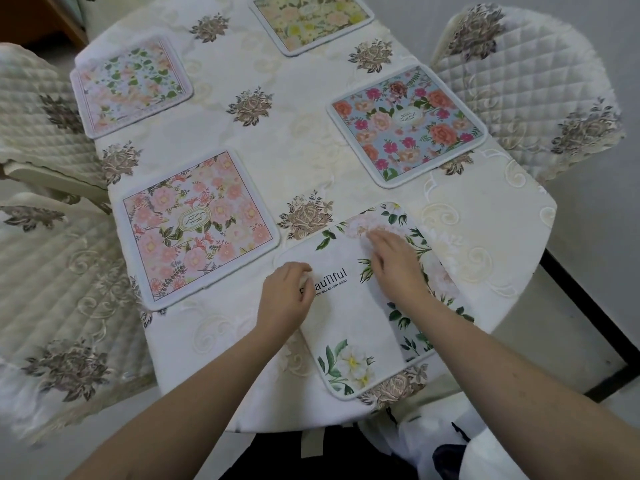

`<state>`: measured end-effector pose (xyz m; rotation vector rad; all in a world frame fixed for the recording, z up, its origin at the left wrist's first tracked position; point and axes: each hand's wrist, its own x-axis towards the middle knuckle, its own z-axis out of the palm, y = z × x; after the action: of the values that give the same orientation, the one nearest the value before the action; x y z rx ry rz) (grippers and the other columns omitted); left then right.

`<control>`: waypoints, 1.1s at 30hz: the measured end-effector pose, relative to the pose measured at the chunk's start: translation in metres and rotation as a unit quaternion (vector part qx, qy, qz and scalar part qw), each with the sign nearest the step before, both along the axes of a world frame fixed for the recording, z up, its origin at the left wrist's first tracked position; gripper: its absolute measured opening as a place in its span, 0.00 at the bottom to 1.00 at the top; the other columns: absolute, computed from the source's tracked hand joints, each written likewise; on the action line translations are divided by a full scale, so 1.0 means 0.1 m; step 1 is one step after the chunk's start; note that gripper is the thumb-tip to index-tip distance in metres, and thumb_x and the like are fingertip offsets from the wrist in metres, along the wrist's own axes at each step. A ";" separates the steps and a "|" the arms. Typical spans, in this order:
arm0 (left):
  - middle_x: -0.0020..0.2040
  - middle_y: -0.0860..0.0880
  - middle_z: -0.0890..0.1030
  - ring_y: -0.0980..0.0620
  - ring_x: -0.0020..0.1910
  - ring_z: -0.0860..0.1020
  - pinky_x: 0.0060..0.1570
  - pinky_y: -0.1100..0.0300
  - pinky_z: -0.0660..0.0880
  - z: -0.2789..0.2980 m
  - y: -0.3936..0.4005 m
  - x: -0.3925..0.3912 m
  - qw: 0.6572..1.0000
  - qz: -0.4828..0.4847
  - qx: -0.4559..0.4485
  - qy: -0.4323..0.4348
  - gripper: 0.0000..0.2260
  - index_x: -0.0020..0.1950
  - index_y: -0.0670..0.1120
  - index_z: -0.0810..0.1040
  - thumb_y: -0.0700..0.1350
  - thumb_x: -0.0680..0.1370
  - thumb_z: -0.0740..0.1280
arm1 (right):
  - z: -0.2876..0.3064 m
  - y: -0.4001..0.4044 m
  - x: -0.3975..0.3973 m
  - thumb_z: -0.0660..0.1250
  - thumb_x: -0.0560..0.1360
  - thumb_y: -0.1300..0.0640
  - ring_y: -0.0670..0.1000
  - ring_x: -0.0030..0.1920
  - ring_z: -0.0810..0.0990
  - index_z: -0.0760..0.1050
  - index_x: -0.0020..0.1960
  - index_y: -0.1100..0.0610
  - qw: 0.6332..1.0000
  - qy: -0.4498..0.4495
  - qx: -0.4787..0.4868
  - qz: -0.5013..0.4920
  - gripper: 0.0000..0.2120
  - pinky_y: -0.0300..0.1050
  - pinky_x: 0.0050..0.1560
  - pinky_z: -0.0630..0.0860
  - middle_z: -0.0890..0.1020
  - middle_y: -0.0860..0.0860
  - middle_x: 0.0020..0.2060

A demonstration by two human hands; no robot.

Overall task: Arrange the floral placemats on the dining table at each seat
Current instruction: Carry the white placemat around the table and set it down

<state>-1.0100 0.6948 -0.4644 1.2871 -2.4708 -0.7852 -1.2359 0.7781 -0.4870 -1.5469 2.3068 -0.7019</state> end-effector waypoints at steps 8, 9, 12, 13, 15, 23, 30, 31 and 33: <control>0.79 0.47 0.63 0.49 0.80 0.57 0.78 0.49 0.52 -0.43 -0.15 -0.36 0.997 -0.031 -0.041 -0.061 0.27 0.79 0.43 0.63 0.53 0.83 0.47 | -0.17 -0.53 0.57 0.46 0.79 0.51 0.51 0.78 0.57 0.61 0.77 0.54 0.992 0.061 0.085 0.073 0.27 0.50 0.76 0.51 0.61 0.50 0.78; 0.80 0.48 0.60 0.50 0.80 0.55 0.78 0.50 0.50 -0.49 -0.13 -0.35 0.995 -0.040 -0.058 -0.077 0.27 0.80 0.43 0.61 0.53 0.84 0.46 | -0.22 -0.53 0.58 0.46 0.80 0.50 0.51 0.78 0.58 0.61 0.77 0.54 0.987 0.097 0.097 0.078 0.27 0.50 0.76 0.50 0.61 0.50 0.78; 0.80 0.48 0.61 0.50 0.80 0.56 0.77 0.48 0.51 -0.56 -0.14 -0.34 0.990 -0.046 -0.088 -0.100 0.25 0.80 0.44 0.60 0.51 0.84 0.46 | -0.31 -0.52 0.59 0.43 0.80 0.48 0.50 0.78 0.55 0.58 0.78 0.54 0.979 0.139 0.121 0.082 0.29 0.51 0.75 0.48 0.58 0.50 0.79; 0.80 0.48 0.61 0.50 0.80 0.57 0.77 0.48 0.52 -0.56 -0.14 -0.34 0.989 -0.046 -0.093 -0.106 0.25 0.80 0.44 0.60 0.51 0.84 0.46 | -0.31 -0.52 0.59 0.42 0.80 0.48 0.50 0.78 0.54 0.57 0.79 0.54 0.978 0.142 0.124 0.086 0.29 0.51 0.75 0.47 0.57 0.50 0.79; 0.80 0.49 0.61 0.50 0.80 0.57 0.77 0.47 0.53 -0.56 -0.13 -0.35 0.987 -0.046 -0.096 -0.118 0.25 0.80 0.44 0.60 0.51 0.84 0.46 | -0.30 -0.52 0.60 0.43 0.81 0.48 0.50 0.78 0.54 0.58 0.79 0.54 0.978 0.148 0.121 0.082 0.28 0.53 0.76 0.49 0.58 0.50 0.79; 0.82 0.49 0.56 0.49 0.81 0.53 0.77 0.45 0.52 -0.56 -0.19 -0.26 0.979 -0.094 -0.097 -0.154 0.27 0.81 0.50 0.57 0.56 0.83 0.49 | -0.27 -0.48 0.39 0.48 0.81 0.40 0.48 0.79 0.50 0.53 0.80 0.45 0.980 0.144 0.121 0.064 0.28 0.58 0.77 0.46 0.54 0.48 0.79; 0.82 0.49 0.54 0.50 0.81 0.52 0.77 0.47 0.50 -0.54 -0.22 -0.22 0.974 -0.113 -0.103 -0.166 0.30 0.82 0.50 0.54 0.59 0.82 0.51 | -0.25 -0.43 0.13 0.47 0.81 0.38 0.49 0.79 0.47 0.51 0.80 0.47 0.981 0.142 0.127 0.025 0.30 0.56 0.77 0.46 0.52 0.50 0.80; 0.82 0.49 0.53 0.51 0.81 0.52 0.77 0.47 0.50 -0.54 -0.24 -0.20 0.973 -0.118 -0.107 -0.168 0.30 0.82 0.49 0.53 0.59 0.82 0.50 | -0.25 -0.42 0.08 0.46 0.81 0.38 0.49 0.79 0.46 0.50 0.80 0.47 0.981 0.140 0.130 0.021 0.30 0.55 0.78 0.44 0.50 0.50 0.80; 0.82 0.50 0.53 0.52 0.81 0.51 0.77 0.48 0.50 -0.54 -0.26 -0.15 0.971 -0.126 -0.108 -0.174 0.31 0.82 0.48 0.52 0.60 0.82 0.50 | -0.23 -0.39 -0.04 0.44 0.81 0.38 0.50 0.79 0.45 0.47 0.80 0.48 0.981 0.136 0.136 0.010 0.31 0.53 0.78 0.43 0.48 0.50 0.80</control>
<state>-1.0254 0.6687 -0.5180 1.1241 -2.9433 -0.3431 -1.2396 0.7391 -0.5100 -1.6149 2.4475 -0.1638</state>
